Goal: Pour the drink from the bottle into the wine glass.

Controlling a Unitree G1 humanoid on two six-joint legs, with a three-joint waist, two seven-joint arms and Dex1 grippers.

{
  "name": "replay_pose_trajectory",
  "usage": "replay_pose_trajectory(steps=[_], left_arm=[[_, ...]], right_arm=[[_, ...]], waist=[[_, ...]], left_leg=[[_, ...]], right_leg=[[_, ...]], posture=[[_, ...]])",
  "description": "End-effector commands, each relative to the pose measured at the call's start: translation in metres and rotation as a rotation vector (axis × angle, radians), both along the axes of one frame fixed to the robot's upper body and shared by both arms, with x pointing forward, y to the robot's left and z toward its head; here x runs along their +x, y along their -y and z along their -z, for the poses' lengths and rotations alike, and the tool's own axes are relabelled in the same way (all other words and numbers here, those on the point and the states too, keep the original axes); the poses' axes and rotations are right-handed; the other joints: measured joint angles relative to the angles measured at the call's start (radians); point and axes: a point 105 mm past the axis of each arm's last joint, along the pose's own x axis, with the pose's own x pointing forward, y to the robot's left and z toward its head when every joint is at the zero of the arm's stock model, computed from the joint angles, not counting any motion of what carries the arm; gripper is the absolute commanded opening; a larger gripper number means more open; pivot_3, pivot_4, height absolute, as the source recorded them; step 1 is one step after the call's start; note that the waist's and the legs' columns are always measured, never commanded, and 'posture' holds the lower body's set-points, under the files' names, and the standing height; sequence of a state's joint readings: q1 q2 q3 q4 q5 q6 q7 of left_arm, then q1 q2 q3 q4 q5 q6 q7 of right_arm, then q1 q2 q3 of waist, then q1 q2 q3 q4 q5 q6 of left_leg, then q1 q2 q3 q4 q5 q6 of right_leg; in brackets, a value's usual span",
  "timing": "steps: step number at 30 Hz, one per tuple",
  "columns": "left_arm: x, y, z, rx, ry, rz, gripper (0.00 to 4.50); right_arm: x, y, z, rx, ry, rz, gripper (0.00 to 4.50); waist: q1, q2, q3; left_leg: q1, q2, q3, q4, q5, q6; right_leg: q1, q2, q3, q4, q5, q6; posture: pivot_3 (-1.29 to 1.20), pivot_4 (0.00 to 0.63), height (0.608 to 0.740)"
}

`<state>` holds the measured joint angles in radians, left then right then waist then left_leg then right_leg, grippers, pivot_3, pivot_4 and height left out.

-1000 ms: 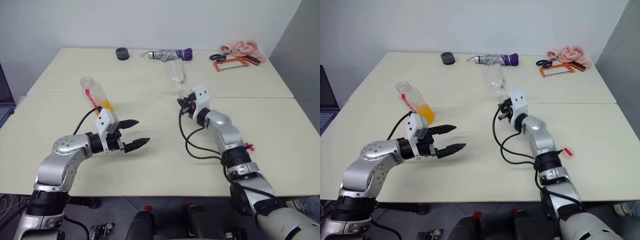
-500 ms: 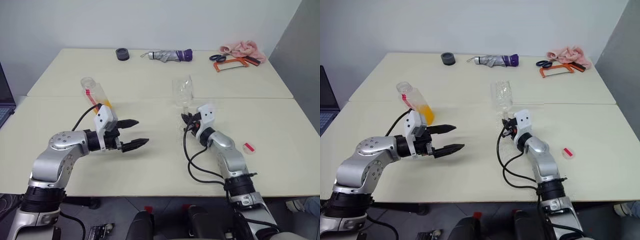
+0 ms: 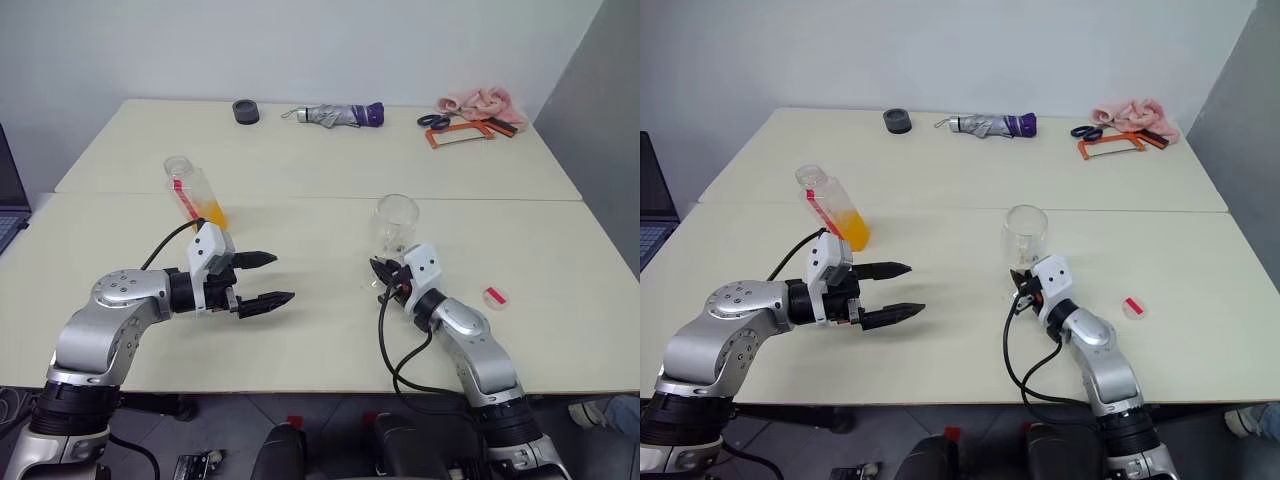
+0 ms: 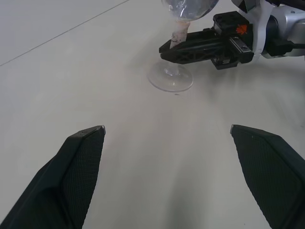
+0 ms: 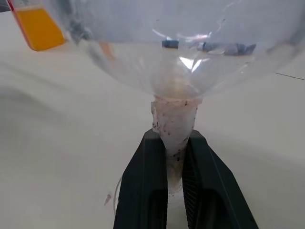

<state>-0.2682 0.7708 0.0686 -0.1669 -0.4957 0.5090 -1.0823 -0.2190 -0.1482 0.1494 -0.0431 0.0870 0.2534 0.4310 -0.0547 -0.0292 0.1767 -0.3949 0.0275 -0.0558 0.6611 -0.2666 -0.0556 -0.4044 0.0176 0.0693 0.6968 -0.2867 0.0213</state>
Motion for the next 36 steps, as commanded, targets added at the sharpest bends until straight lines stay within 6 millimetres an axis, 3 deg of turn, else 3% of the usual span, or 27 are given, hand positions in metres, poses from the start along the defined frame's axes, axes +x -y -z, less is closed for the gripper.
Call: replay_pose_trajectory(steps=[1,5,8,16,27,36], left_arm=[[0.001,0.000,-0.011,0.004,0.066,0.003,4.50],[0.007,-0.006,-0.015,-0.031,0.103,-0.074,4.50],[0.007,-0.010,-0.015,-0.034,0.114,-0.111,4.50],[0.007,-0.027,-0.022,-0.032,0.174,-0.220,4.50],[0.007,-0.029,-0.037,-0.071,0.248,-0.275,4.50],[0.006,-0.025,-0.047,-0.097,0.274,-0.265,4.50]], right_arm=[[-0.003,-0.005,0.021,-0.014,-0.056,-0.010,0.13],[0.017,-0.021,-0.021,0.072,0.122,-0.029,0.13],[0.029,-0.035,-0.032,0.076,0.174,-0.067,0.13],[0.059,-0.070,-0.030,0.044,0.171,-0.154,0.13],[0.064,-0.077,-0.015,0.016,0.123,-0.201,0.13],[0.064,-0.073,-0.013,0.021,0.118,-0.200,3.11]], waist=[[0.000,0.000,0.000],[-0.006,0.000,0.001],[-0.011,0.001,0.002],[-0.010,0.002,0.003],[-0.008,0.002,0.003],[-0.007,0.003,0.003]], left_leg=[[0.000,0.000,0.000,0.000,0.000,0.000],[0.000,0.000,0.001,0.000,0.000,0.000],[0.001,0.001,0.002,0.000,0.000,0.000],[0.000,0.001,0.001,0.000,0.000,0.000],[0.000,0.001,0.001,0.000,0.000,0.000],[0.000,0.001,0.001,0.000,0.000,0.000]], right_leg=[[0.000,0.000,0.000,0.000,0.000,0.000],[0.000,0.000,0.001,0.000,0.000,0.000],[-0.001,0.001,0.002,0.001,0.000,0.000],[-0.002,-0.001,0.001,0.001,0.001,-0.002],[-0.002,-0.002,0.001,0.001,0.001,-0.002],[-0.002,-0.002,0.001,0.001,0.001,-0.002]], posture=[[0.00,0.150,0.740],[0.00,0.150,0.740],[0.00,0.150,0.740],[0.00,0.150,0.740],[0.00,0.150,0.740],[0.00,0.150,0.740]])
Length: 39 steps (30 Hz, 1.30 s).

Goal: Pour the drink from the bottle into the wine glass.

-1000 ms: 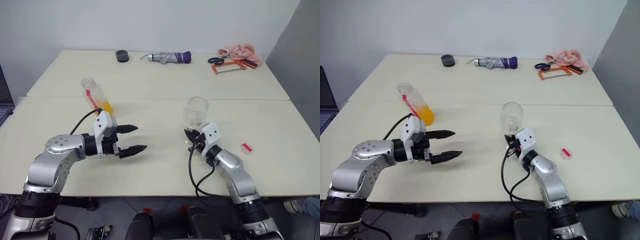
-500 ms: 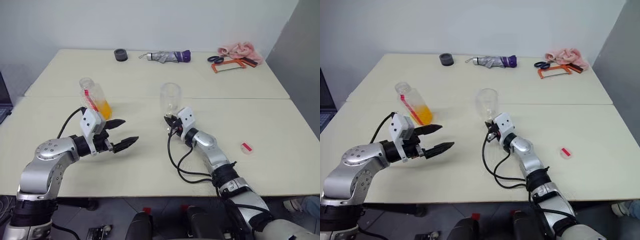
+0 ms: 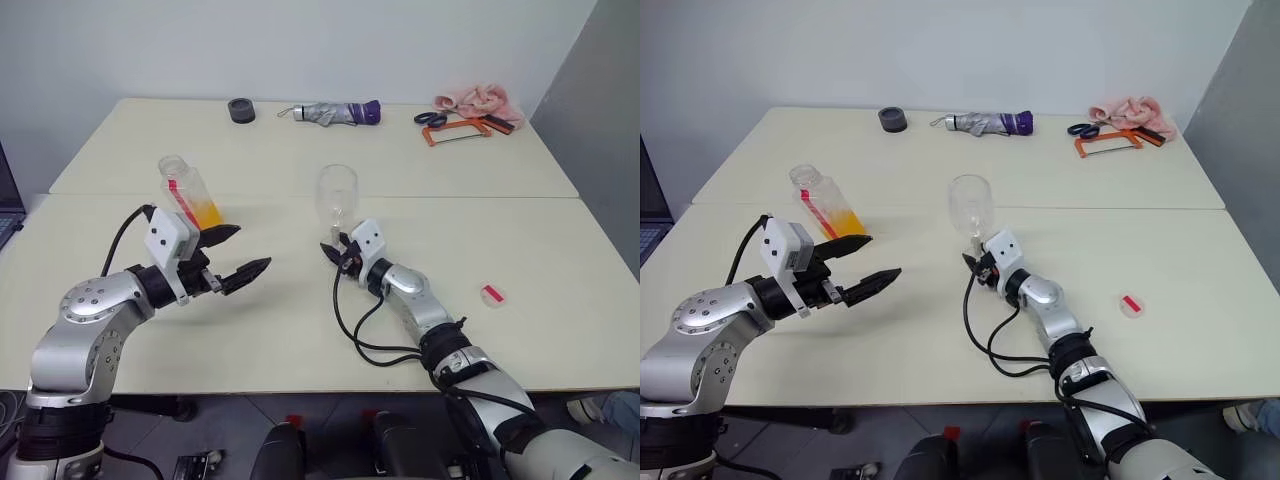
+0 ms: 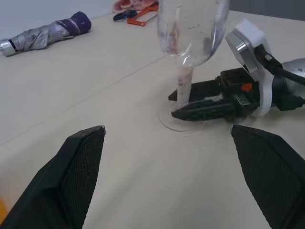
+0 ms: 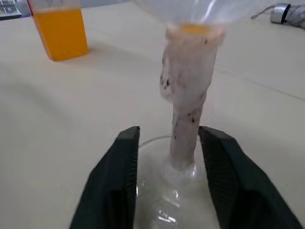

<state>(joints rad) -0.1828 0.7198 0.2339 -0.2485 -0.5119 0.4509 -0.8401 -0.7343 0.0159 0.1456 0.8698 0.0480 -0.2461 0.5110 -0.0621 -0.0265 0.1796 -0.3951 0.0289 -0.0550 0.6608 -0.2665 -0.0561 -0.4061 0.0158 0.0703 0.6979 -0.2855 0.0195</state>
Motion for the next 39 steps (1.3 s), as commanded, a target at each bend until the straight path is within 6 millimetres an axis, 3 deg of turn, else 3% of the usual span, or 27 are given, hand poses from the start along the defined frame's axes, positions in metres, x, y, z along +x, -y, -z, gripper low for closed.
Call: replay_pose_trajectory(steps=[1,4,18,25,28,35,39], left_arm=[[-0.004,0.005,-0.020,-0.008,0.078,0.027,4.50],[-0.003,0.006,-0.021,-0.007,0.081,0.029,4.50],[-0.004,0.011,-0.025,-0.024,0.119,0.038,4.50],[-0.007,0.008,-0.013,-0.044,0.091,0.004,4.50],[-0.007,0.003,0.000,-0.057,0.068,-0.066,4.50],[0.000,-0.029,0.042,-0.084,0.101,-0.438,4.50],[0.002,-0.043,0.054,-0.094,0.121,-0.583,4.50]], right_arm=[[0.001,-0.001,-0.010,0.011,0.033,-0.008,3.42],[0.000,0.000,-0.009,0.009,0.030,-0.008,4.47],[-0.016,0.037,0.001,0.020,0.003,0.030,4.47],[-0.053,0.058,-0.005,-0.053,0.072,-0.032,4.47],[-0.074,0.067,-0.013,-0.076,0.096,-0.078,4.47],[-0.124,0.068,-0.029,-0.117,0.109,-0.262,4.47],[-0.141,0.063,-0.040,-0.120,0.092,-0.353,4.47]], waist=[[0.000,0.000,0.000],[0.000,0.000,0.000],[0.007,0.000,0.000],[0.009,0.000,0.000],[0.009,0.000,0.000],[0.012,0.001,0.000],[0.017,0.000,0.000]], left_leg=[[0.000,0.000,0.000,0.000,0.000,0.000],[0.000,0.000,0.000,0.000,0.000,0.000],[0.000,0.000,-0.001,0.000,0.000,0.000],[-0.001,0.000,-0.001,0.000,0.000,0.000],[-0.001,0.000,-0.001,0.000,0.000,0.000],[-0.001,0.000,-0.001,0.001,0.000,0.000],[0.000,-0.001,-0.002,0.001,0.000,0.000]], right_leg=[[0.000,0.000,0.000,0.000,0.000,0.000],[0.000,0.000,0.000,0.000,0.000,0.000],[0.001,0.000,0.000,0.000,0.000,0.000],[0.001,0.000,-0.001,-0.001,0.000,0.000],[0.001,0.000,0.000,-0.001,0.000,0.000],[0.001,0.000,0.000,-0.001,0.000,0.001],[0.001,0.000,0.000,-0.001,-0.001,0.002]], posture=[[0.00,0.150,0.740],[0.00,0.150,0.740],[0.00,0.150,0.740],[0.00,0.150,0.740],[0.00,0.150,0.740],[0.00,0.150,0.740],[0.00,0.150,0.740]])
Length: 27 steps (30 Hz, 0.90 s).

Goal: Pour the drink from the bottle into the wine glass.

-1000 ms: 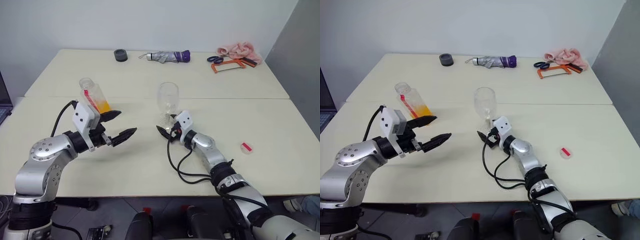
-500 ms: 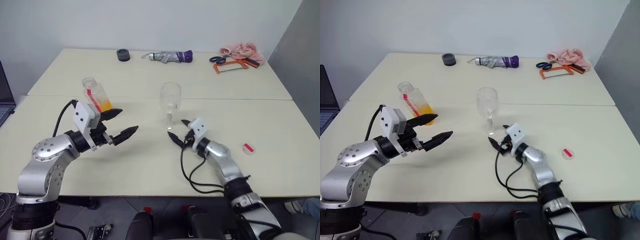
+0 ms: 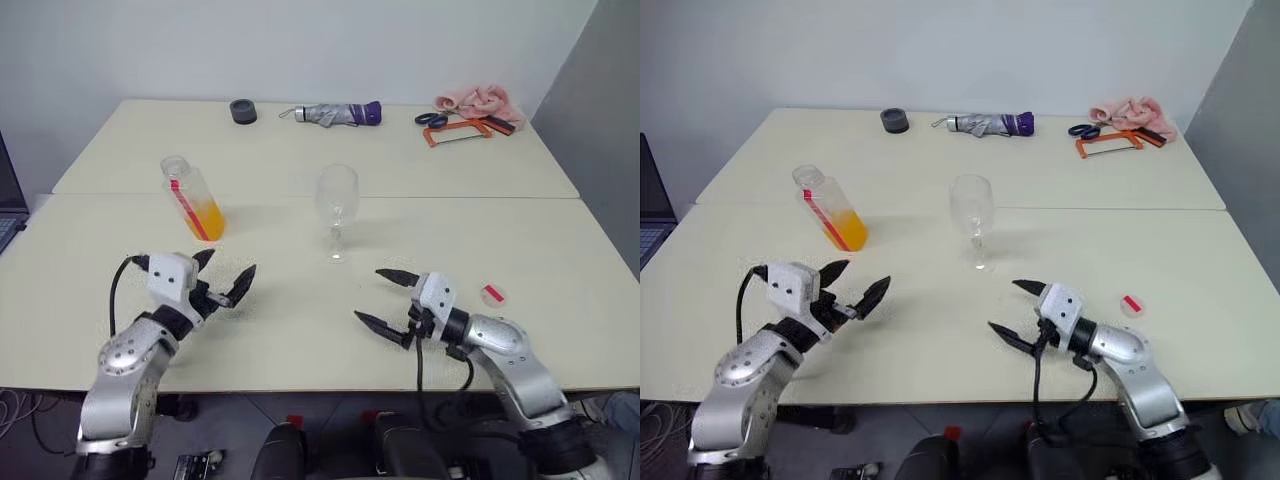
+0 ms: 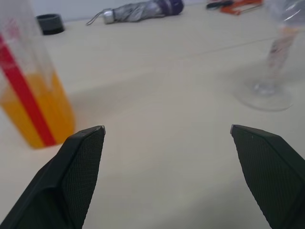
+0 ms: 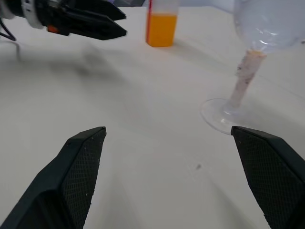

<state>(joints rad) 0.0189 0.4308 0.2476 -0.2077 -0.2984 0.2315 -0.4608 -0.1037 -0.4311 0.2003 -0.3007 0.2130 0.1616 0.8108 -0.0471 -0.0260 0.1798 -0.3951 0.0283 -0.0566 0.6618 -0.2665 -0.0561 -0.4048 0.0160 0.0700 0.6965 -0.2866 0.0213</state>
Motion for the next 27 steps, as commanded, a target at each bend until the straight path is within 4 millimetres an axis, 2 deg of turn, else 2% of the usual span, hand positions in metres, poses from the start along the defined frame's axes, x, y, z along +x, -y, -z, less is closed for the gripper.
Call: replay_pose_trajectory(steps=[1,5,11,27], left_arm=[[0.005,-0.018,-0.008,0.020,0.076,-0.132,4.50],[0.016,-0.029,-0.007,0.013,0.078,-0.194,4.50],[0.028,-0.042,-0.016,0.022,0.089,-0.198,4.50],[0.056,-0.053,-0.046,0.046,0.124,-0.162,4.50]], right_arm=[[-0.015,-0.012,-0.021,0.039,0.019,-0.092,4.47],[-0.020,-0.017,-0.028,0.048,-0.004,-0.123,4.47],[-0.020,-0.018,-0.028,0.040,-0.005,-0.115,4.47],[-0.018,-0.023,-0.029,0.024,0.011,-0.122,4.47]], waist=[[0.003,0.000,0.000],[0.008,-0.001,0.000],[0.012,-0.001,-0.001],[0.014,-0.001,-0.001]], left_leg=[[0.000,0.000,0.000,0.000,0.000,0.000],[0.000,-0.001,0.000,0.001,0.000,0.000],[-0.001,-0.001,0.000,0.001,0.000,0.000],[-0.001,-0.001,0.000,0.001,0.000,0.000]], right_leg=[[0.000,0.000,0.000,0.000,0.000,0.000],[0.000,0.000,-0.001,0.000,0.000,0.001],[0.000,0.000,-0.001,0.000,0.000,0.000],[0.000,0.000,-0.002,0.000,0.000,0.000]], posture=[[0.00,0.150,0.740],[0.00,0.150,0.740],[0.00,0.150,0.740],[0.00,0.150,0.740]])
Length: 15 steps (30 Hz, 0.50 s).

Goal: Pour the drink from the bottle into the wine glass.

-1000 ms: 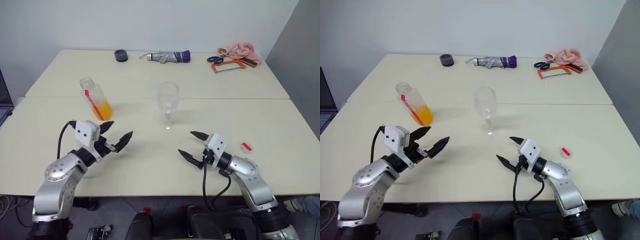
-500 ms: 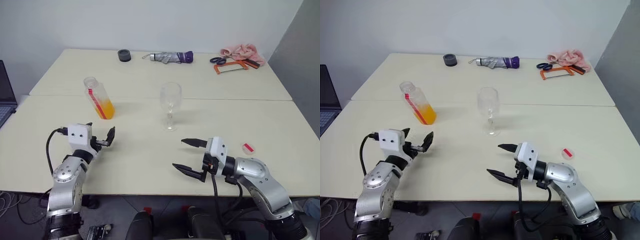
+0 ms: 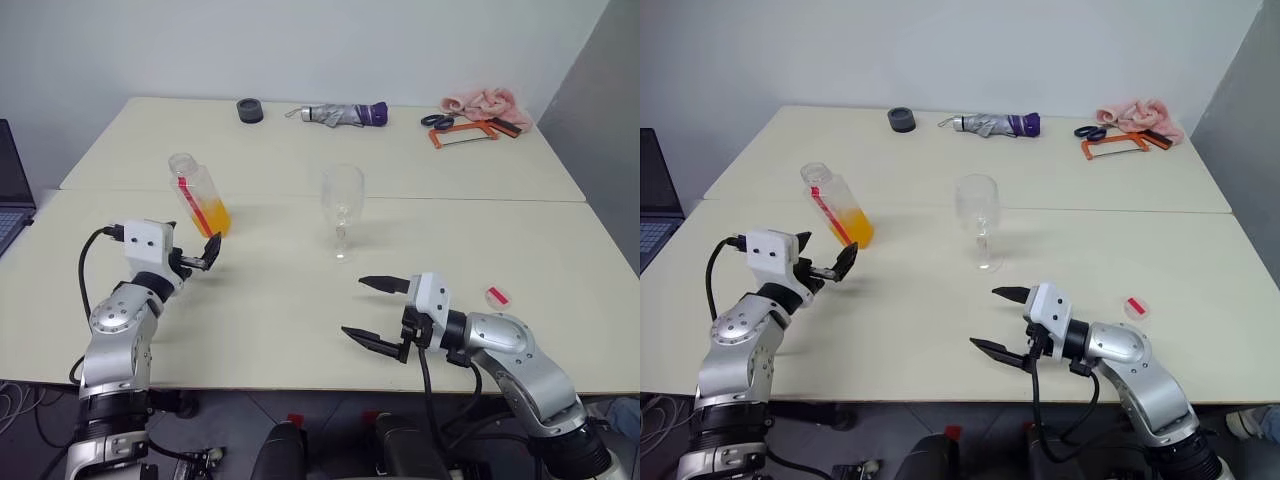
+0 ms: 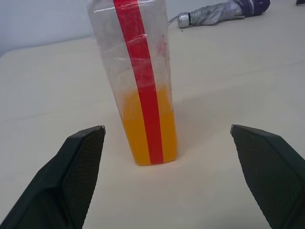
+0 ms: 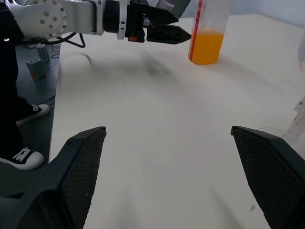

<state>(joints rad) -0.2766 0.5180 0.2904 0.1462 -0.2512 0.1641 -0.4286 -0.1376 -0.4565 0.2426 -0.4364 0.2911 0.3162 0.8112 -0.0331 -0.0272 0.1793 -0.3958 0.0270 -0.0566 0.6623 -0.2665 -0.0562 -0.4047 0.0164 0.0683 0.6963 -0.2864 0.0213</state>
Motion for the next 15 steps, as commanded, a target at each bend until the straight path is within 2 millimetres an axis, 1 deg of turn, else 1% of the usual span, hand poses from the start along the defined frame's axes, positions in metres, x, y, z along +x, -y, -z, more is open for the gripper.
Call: replay_pose_trajectory(steps=[1,12,15], left_arm=[[0.005,-0.009,-0.021,0.020,0.070,-0.020,4.50],[0.021,-0.009,-0.028,0.009,0.075,-0.008,4.50],[0.025,-0.010,-0.030,-0.004,0.075,-0.011,4.50]], right_arm=[[-0.003,-0.005,-0.011,0.009,0.049,-0.024,4.47],[-0.002,-0.005,-0.010,-0.005,0.066,-0.026,4.47],[0.002,-0.006,-0.013,-0.004,0.073,-0.026,4.47]], waist=[[0.000,0.000,0.000],[0.001,0.000,0.000],[0.001,0.000,0.000]], left_leg=[[0.000,0.000,0.000,0.000,0.000,0.000],[0.000,0.000,-0.001,0.000,0.000,0.000],[0.000,0.000,-0.001,0.000,0.000,0.000]], right_leg=[[0.000,0.000,0.000,0.000,0.000,0.000],[0.000,0.000,-0.001,0.000,0.001,-0.001],[0.000,0.000,-0.001,0.000,0.001,-0.001]], posture=[[0.00,0.150,0.740],[0.00,0.150,0.740],[0.00,0.150,0.740]])
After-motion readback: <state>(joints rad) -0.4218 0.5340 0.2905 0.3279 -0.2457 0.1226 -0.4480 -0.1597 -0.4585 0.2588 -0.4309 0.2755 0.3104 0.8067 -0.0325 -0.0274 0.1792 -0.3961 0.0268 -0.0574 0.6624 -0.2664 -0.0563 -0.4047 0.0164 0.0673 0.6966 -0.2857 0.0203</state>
